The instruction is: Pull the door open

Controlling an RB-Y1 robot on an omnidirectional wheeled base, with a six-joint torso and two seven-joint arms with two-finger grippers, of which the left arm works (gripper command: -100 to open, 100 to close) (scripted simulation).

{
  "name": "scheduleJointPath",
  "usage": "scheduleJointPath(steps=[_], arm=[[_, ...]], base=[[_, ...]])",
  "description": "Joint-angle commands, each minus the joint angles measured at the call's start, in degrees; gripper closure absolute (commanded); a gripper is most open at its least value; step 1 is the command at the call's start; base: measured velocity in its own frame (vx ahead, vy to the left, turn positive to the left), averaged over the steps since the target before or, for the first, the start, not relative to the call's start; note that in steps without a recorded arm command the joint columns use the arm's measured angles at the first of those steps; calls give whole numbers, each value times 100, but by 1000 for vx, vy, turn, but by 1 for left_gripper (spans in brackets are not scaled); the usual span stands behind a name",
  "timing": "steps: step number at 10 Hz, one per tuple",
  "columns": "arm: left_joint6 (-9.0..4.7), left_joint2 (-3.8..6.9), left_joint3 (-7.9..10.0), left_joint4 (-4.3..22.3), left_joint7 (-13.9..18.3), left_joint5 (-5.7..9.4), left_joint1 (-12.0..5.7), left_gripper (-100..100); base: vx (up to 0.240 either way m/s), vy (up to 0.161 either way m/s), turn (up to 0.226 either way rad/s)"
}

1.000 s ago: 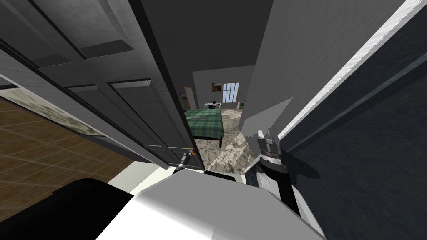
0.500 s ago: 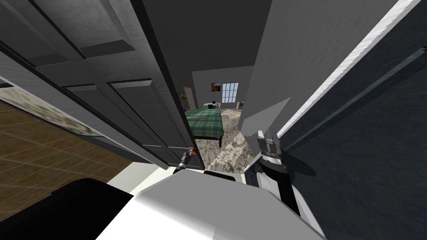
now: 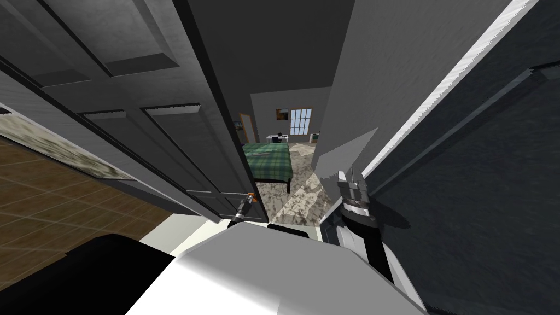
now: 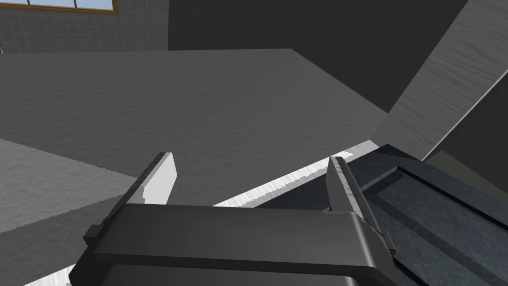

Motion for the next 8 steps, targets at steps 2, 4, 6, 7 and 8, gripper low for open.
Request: scheduleJointPath(steps=[2,4,6,7,8], arm=[[-23,18,-58,26,343,59,-61,100],[-23,58,-123,98,709,141,-116,100],[-22,78,-156,134,976,182,-143,100],[-22,98,-188,170,1135,223,-171,100],[-22,98,-188,170,1218,223,-171,100]], base=[[-20,7,-27],[-22,5,-32],[-19,5,-22],[-28,6,-39],[-21,7,-22]])
